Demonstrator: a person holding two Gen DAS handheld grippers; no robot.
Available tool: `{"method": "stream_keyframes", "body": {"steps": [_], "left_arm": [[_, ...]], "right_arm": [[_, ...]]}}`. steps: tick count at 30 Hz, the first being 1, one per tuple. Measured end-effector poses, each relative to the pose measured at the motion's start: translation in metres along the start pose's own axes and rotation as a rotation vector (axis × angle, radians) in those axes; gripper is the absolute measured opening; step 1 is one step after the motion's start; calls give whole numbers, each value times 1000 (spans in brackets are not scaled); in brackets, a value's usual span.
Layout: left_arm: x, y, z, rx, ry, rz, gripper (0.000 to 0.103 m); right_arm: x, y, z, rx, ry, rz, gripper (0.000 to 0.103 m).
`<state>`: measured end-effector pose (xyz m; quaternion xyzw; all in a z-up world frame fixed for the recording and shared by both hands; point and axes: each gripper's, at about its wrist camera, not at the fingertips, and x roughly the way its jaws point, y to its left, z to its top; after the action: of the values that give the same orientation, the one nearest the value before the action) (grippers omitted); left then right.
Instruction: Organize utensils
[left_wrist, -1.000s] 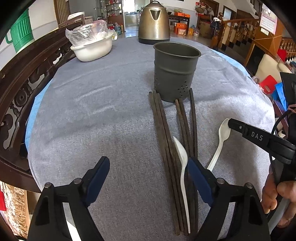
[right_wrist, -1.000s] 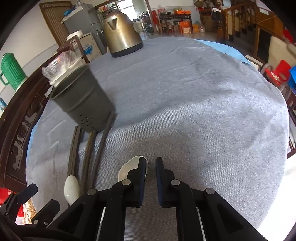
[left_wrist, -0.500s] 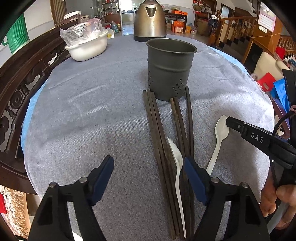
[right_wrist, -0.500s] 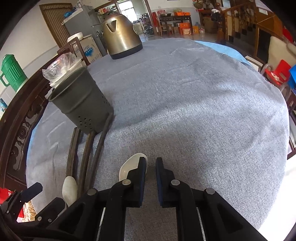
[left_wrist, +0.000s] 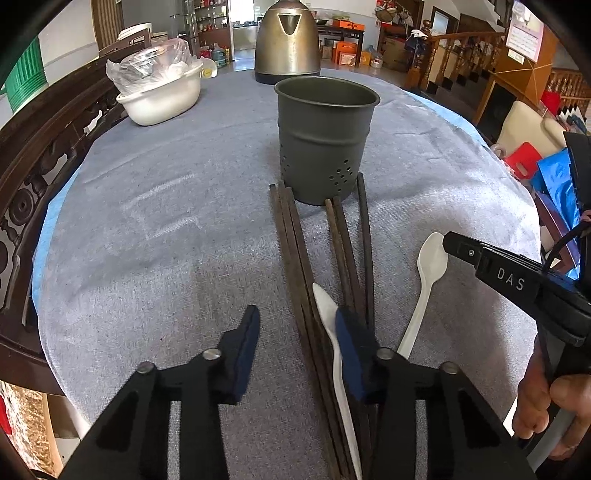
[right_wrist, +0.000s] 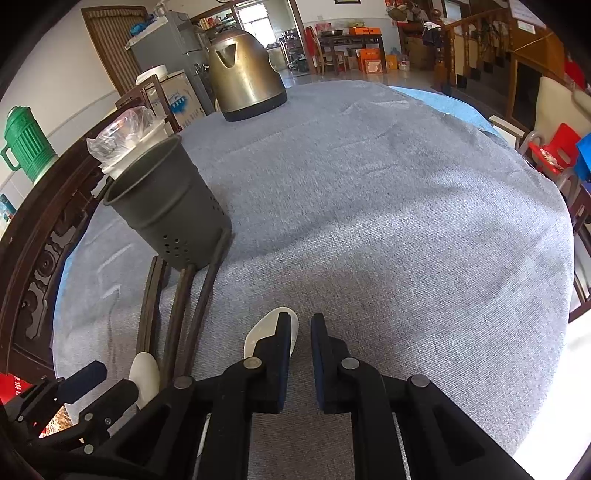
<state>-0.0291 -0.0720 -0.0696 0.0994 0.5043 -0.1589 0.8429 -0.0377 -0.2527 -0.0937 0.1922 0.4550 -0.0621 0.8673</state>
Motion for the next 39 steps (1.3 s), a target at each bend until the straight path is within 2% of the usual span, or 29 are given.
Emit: {"method": "stream_keyframes", "body": {"steps": [2, 9, 13, 17, 20, 21, 23, 24, 25, 27, 29, 30, 31, 34, 37, 39], "left_arm": [[0, 0, 1, 0, 0, -6, 35], [-3, 6, 3, 5, -21, -46, 9], [-8, 12, 3, 10, -57, -71, 7], [-9, 22, 5, -18, -58, -85, 7], [-11, 28, 6, -45, -39, -143, 7], [-14, 27, 7, -41, -42, -163, 9], [-17, 24, 7, -20, -50, -181, 27], [-18, 20, 6, -8, -50, -195, 47], [-18, 16, 5, 7, -50, -214, 53], [-16, 9, 3, 42, -44, -214, 53], [-10, 3, 2, 64, -29, -209, 53], [-5, 2, 1, 66, -18, -211, 47], [-1, 2, 1, 68, -8, -209, 33], [6, 4, 1, 73, 5, -208, 16], [6, 3, 3, 94, -14, -211, 11], [8, 1, 4, 105, -23, -221, 9]], "right_arm": [[0, -1, 0, -1, -1, 2, 12], [-3, 3, 0, -7, -2, 8, 12], [-2, 0, 2, 22, 18, 73, 12], [2, -7, 2, 66, 47, 135, 12], [4, -9, 1, 96, 74, 185, 13], [4, -11, 1, 111, 88, 200, 13], [6, -15, 1, 138, 114, 210, 15], [7, -17, 1, 148, 127, 214, 15], [7, -19, 2, 155, 134, 218, 16], [7, -22, 3, 163, 141, 208, 25], [8, -24, 4, 167, 150, 204, 41], [9, -23, 5, 169, 153, 203, 49], [9, -23, 6, 175, 151, 202, 62], [11, -21, 7, 171, 132, 183, 62], [17, -15, 10, 138, 137, 151, 60], [20, -7, 12, 99, 142, 120, 48]]}}
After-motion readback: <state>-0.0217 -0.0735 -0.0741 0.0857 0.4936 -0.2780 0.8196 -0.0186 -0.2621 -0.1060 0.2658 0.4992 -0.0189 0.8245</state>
